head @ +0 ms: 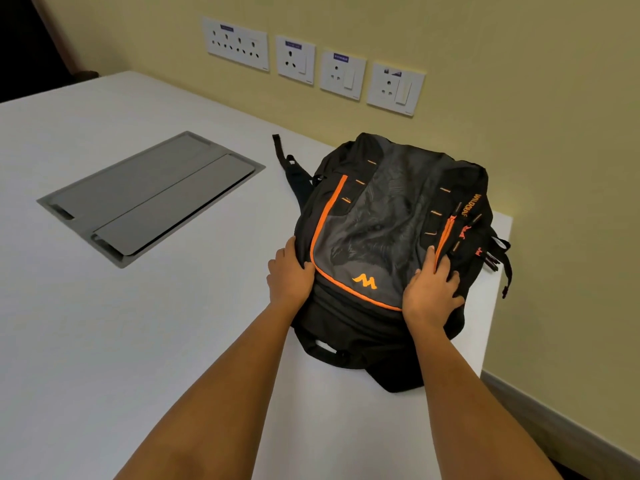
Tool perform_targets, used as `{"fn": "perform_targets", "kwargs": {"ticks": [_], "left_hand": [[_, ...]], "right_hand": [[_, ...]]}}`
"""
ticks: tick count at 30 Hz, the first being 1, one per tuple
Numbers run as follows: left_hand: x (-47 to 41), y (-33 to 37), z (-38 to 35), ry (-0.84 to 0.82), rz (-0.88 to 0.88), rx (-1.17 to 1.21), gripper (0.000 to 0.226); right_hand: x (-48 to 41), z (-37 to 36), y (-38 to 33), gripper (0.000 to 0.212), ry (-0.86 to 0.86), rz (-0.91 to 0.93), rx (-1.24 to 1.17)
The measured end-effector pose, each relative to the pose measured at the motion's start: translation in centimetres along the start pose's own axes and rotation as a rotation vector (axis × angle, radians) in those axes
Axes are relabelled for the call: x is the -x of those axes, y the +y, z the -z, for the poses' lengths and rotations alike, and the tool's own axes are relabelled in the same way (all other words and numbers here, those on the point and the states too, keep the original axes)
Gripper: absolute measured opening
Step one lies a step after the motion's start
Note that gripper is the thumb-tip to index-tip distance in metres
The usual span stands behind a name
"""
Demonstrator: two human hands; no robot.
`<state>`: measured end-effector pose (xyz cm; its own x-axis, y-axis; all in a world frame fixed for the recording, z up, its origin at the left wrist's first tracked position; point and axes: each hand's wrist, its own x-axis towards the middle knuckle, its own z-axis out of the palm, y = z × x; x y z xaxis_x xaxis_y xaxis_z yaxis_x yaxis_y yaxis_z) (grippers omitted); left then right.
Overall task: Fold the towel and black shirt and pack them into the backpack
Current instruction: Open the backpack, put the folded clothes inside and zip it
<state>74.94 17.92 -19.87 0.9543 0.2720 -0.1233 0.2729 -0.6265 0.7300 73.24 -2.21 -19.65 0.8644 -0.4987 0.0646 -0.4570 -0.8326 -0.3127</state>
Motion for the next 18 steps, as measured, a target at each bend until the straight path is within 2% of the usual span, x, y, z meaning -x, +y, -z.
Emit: {"fn": "perform_targets", "kwargs": {"ticks": [9, 18], "left_hand": [[4.7, -2.4, 3.1, 0.080, 0.127, -0.035, 0.051], [12.8, -7.8, 8.6, 0.199, 0.312, -0.018, 0.040]], "right_hand": [[5.1, 0.2, -0.6, 0.068, -0.067, 0.139, -0.009], [13.3, 0.2, -2.4, 0.074, -0.146, 0.348, 0.013]]}}
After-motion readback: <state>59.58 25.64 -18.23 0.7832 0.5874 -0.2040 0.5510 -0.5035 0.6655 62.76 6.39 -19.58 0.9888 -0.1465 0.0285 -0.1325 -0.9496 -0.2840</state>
